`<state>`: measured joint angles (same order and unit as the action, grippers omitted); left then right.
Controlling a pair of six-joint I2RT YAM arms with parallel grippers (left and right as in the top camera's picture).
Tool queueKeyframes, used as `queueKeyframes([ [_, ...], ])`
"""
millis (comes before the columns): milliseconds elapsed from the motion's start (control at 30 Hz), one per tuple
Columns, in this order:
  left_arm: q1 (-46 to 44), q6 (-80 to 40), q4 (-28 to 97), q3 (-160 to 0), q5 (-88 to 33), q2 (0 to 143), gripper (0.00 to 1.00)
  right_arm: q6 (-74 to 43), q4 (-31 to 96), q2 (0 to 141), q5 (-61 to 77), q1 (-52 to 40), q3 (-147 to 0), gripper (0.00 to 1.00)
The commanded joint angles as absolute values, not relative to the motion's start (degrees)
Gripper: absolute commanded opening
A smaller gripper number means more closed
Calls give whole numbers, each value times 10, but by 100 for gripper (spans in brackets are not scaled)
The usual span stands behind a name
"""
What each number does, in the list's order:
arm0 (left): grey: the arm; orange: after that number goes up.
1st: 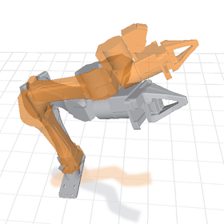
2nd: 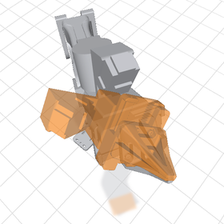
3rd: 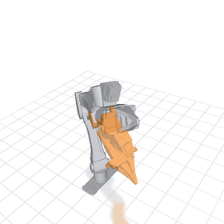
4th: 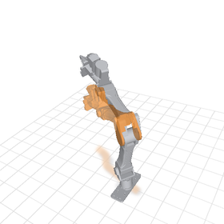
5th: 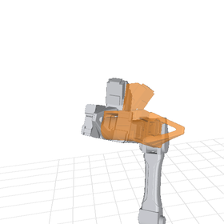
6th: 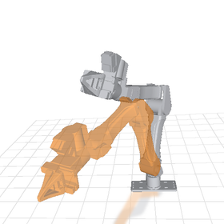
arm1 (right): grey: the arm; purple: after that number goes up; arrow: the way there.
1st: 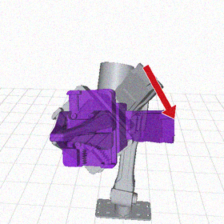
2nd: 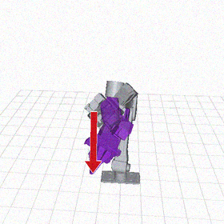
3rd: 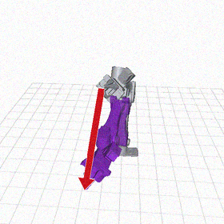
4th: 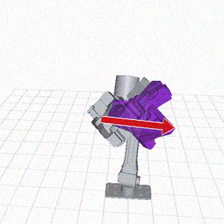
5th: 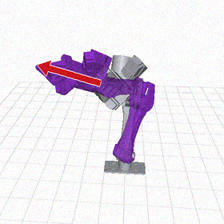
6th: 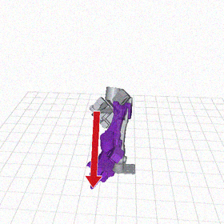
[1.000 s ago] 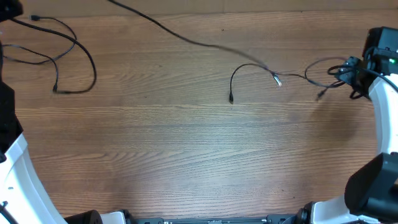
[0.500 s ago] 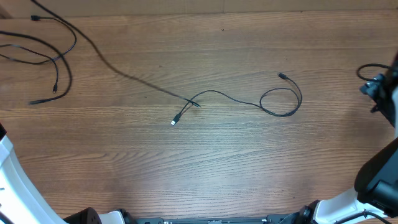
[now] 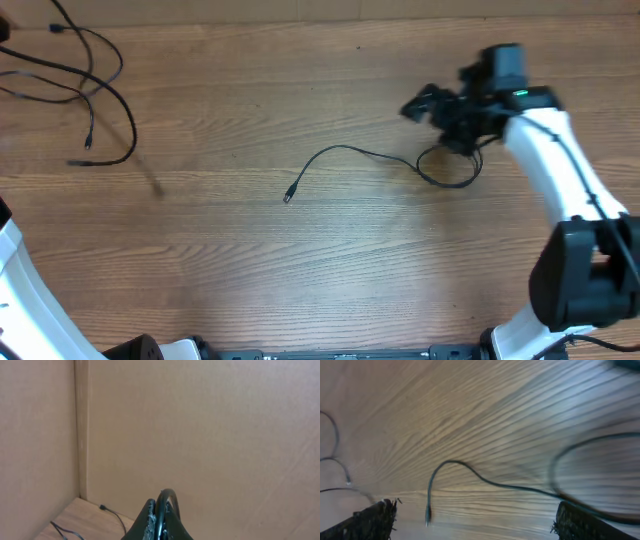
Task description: Untangle cables
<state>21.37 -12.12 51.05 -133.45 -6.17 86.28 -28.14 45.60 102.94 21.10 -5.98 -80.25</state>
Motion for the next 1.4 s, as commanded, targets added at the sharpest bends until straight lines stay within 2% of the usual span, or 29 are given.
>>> queueKeyframes([
  [0, 210, -133, 524, -1345, -71, 862, 4, -340, 435, 1038, -18, -138, -780, 100],
  [33, 210, -133, 534, -1345, -71, 862, 4, -340, 432, 1039, -93, -160, -778, 100],
  [133, 210, -133, 570, -1345, -70, 862, 4, -341, 422, 1040, -186, -202, -771, 100],
  [333, 210, -129, 693, -1342, 15, 872, 4, -343, 418, 1042, -184, -218, -771, 100],
  [433, 210, -129, 715, -1342, 7, 896, 4, -343, 419, 1042, -184, -218, -771, 100],
  [667, 210, -149, 686, -1342, -193, 1007, 4, -343, 431, 1042, -183, -218, -771, 100],
  [833, 201, -168, 690, -1342, -281, 1073, 4, -343, 445, 1042, -183, -218, -771, 100],
  [1000, 168, -173, 671, -1342, -225, 1131, 4, -343, 446, 1042, -177, -218, -771, 100],
  [1133, 124, -202, 556, -1342, -124, 1183, 4, -343, 440, 1042, -177, -218, -771, 100],
  [1233, 103, -202, 482, -1342, -113, 1217, 4, -343, 440, 1042, -177, -218, -771, 100],
  [1367, 92, -222, 456, -1342, -48, 1263, 4, -343, 440, 1042, -177, -218, -771, 100],
])
